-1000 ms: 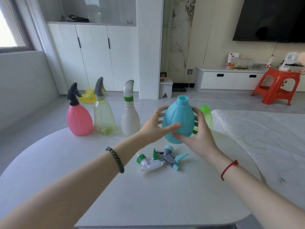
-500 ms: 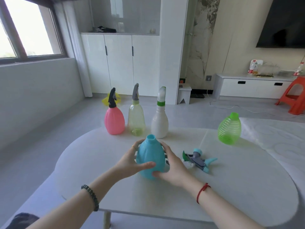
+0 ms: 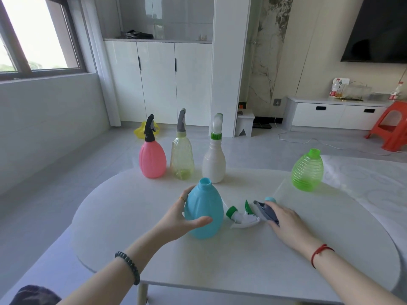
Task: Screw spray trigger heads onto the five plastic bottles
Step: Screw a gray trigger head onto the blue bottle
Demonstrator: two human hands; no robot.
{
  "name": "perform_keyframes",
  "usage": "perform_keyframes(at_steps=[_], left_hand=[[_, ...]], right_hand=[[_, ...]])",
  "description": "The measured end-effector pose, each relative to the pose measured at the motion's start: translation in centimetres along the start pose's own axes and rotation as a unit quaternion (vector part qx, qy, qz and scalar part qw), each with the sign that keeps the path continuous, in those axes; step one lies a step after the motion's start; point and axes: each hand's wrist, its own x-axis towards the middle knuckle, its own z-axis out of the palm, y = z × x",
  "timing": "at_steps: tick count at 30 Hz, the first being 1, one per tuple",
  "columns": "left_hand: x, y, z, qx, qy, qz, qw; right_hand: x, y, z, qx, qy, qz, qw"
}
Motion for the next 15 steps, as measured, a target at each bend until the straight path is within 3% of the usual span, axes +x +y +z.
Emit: perform_keyframes(at_steps=[3, 5, 9, 12, 15], left_hand=[[0.0, -0.1, 0.0, 0.001, 0.0, 0.004, 1.0], [0.0, -0.2, 0.0, -0.001, 0.005, 0.007, 1.0], [0.0, -0.2, 0.0, -0.004, -0.002, 0.01, 1.0], [0.1, -0.4, 0.0, -0.009, -0.001, 0.009, 1.0], [0.1, -0.6, -0.1, -0.002, 0.002, 0.01, 1.0]], right_hand=[[0.5, -0.3, -1.2, 0.011, 0.036, -0.002, 0.999], [0.8, -1.8, -3.6, 0.113, 0.096, -0.001, 0.989], [0.9, -7.0, -11.0, 0.324, 0.215, -0.069, 0.919], [0.3, -11.0, -15.9, 0.459, 0.198, -0.122, 0.858], [-0.2, -13.4, -18.4, 0.482, 0.169, -0.151, 0.846]])
